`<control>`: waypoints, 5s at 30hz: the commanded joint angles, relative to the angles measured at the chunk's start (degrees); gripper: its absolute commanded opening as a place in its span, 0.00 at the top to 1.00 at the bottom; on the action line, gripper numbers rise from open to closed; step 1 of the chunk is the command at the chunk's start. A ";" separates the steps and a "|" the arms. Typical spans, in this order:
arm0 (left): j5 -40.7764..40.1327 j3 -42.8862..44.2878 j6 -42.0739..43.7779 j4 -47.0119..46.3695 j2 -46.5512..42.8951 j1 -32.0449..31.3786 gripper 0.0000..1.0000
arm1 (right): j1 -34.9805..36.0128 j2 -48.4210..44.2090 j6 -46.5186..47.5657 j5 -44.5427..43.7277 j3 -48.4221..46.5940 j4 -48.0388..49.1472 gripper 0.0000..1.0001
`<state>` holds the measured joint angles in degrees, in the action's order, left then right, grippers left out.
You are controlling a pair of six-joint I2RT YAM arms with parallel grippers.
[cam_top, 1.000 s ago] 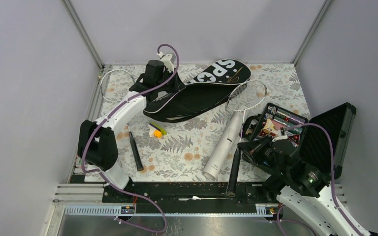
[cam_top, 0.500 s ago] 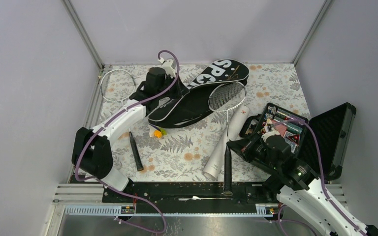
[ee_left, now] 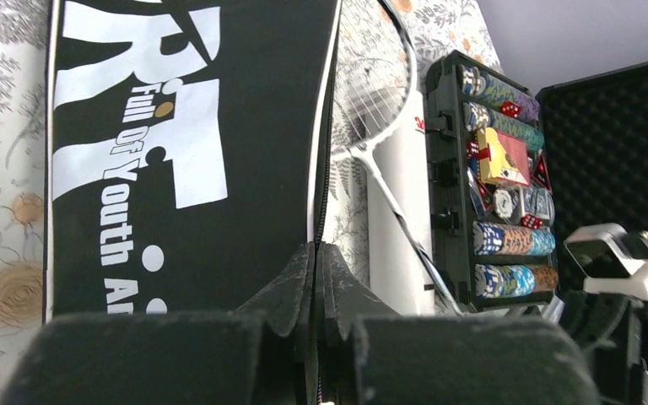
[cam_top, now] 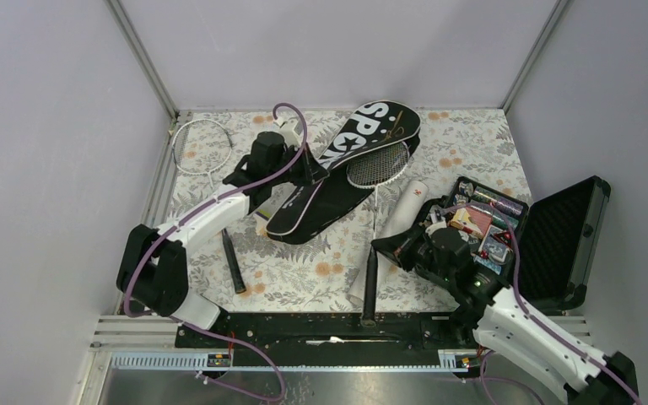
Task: Pack up the badminton gear
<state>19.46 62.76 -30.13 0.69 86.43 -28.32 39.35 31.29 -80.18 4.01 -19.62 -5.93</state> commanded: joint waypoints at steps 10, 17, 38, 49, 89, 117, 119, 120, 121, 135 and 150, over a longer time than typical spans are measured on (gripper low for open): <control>6.21 -5.53 -4.29 -8.84 -5.48 -2.77 1.00 | -0.23 18.32 5.50 -2.98 -2.69 26.07 1.00; 7.08 -6.84 -1.15 -7.57 -5.89 -4.23 1.00 | -0.66 27.71 4.96 -0.88 -3.72 32.99 1.00; 8.30 -13.33 -8.84 -15.50 -8.71 -7.10 1.00 | -7.34 53.08 11.35 -8.80 -14.05 52.98 1.00; 6.78 -18.29 -17.29 -26.14 -8.10 -7.37 1.00 | -7.47 64.60 13.02 -14.56 -21.40 57.50 1.00; -27.95 -10.45 2.69 22.51 -19.21 12.58 0.58 | -7.41 28.14 33.75 -12.97 -17.19 21.38 0.44; -13.94 -0.76 10.18 27.16 12.96 39.45 0.63 | -7.49 26.74 34.48 -7.86 -18.42 24.59 0.48; -13.66 -0.65 10.22 27.17 13.94 39.42 0.64 | -7.47 26.85 34.32 -7.73 -18.57 24.57 0.48; -13.67 -0.63 10.26 27.22 14.62 39.43 0.65 | -7.44 26.90 34.24 -7.73 -18.46 24.57 0.48; -13.92 -0.54 10.40 27.47 14.84 39.47 0.67 | -7.45 26.90 34.17 -7.76 -18.40 24.62 0.48; -11.77 -3.65 9.25 26.29 8.12 39.53 1.00 | -7.49 26.03 33.28 -7.54 -18.70 22.59 0.48; -7.01 -5.41 10.90 29.02 -10.70 38.81 1.00 | -7.30 26.75 30.23 -0.92 -20.56 20.70 0.48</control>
<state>7.60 57.49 -20.93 30.87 82.15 10.94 31.77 58.11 -48.51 -0.43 -37.34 13.41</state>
